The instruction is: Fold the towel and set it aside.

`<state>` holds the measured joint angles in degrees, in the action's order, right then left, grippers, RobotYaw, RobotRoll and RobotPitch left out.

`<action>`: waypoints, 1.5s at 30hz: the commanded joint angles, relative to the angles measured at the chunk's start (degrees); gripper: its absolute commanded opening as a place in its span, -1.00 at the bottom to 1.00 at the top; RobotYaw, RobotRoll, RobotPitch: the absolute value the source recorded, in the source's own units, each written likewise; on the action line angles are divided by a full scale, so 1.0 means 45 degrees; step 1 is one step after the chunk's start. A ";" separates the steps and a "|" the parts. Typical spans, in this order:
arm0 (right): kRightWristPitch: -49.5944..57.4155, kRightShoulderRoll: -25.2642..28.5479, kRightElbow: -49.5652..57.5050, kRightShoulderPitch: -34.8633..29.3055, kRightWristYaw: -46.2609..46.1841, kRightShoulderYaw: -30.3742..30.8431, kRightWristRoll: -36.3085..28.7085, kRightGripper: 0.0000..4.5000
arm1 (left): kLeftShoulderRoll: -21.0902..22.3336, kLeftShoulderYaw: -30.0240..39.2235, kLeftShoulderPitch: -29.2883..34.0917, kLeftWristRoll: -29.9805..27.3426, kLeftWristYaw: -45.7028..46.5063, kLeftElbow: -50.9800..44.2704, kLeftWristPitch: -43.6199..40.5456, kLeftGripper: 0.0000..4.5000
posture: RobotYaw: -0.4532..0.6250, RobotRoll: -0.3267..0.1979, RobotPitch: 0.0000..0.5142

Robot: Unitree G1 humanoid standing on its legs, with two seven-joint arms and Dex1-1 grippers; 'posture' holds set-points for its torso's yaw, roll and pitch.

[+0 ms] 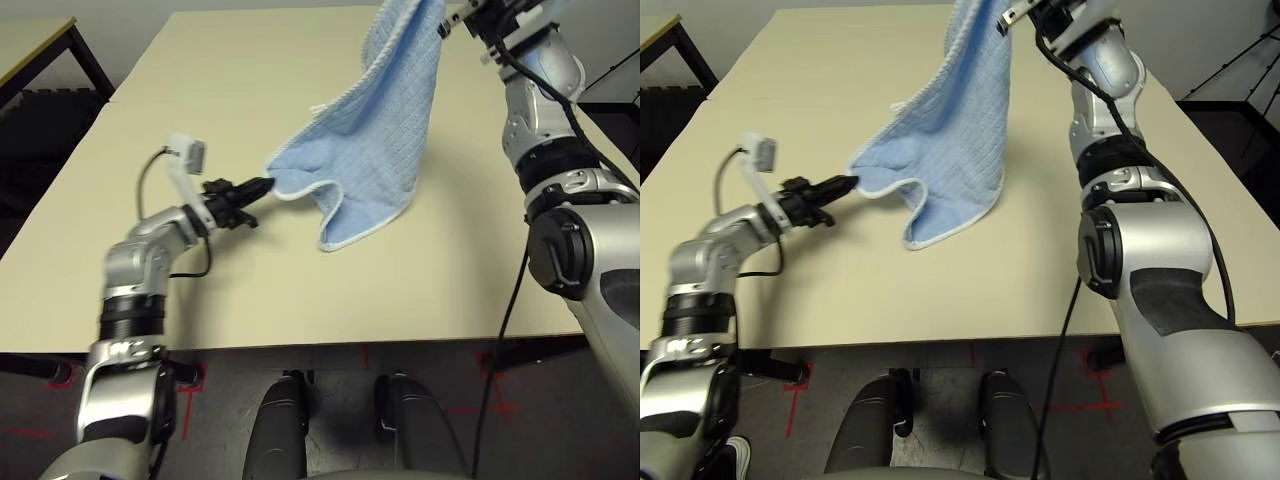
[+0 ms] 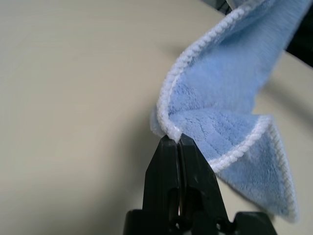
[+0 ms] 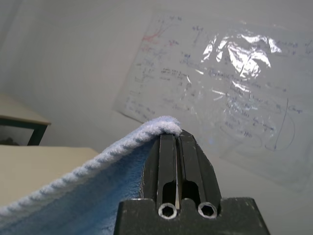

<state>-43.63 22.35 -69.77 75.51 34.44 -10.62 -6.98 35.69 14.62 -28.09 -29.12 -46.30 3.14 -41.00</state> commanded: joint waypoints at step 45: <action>0.2558 0.2528 -0.0136 -0.1249 -0.0197 -0.1400 -0.0633 -1.00 | 0.6804 -0.3401 -0.0094 0.0548 -0.5690 0.0588 -0.0593 -0.98 | -0.04 0.25 -0.31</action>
<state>-32.36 30.82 -69.89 69.76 36.39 -14.32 -8.23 63.99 -0.77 -30.69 -30.60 -73.44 2.98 -43.73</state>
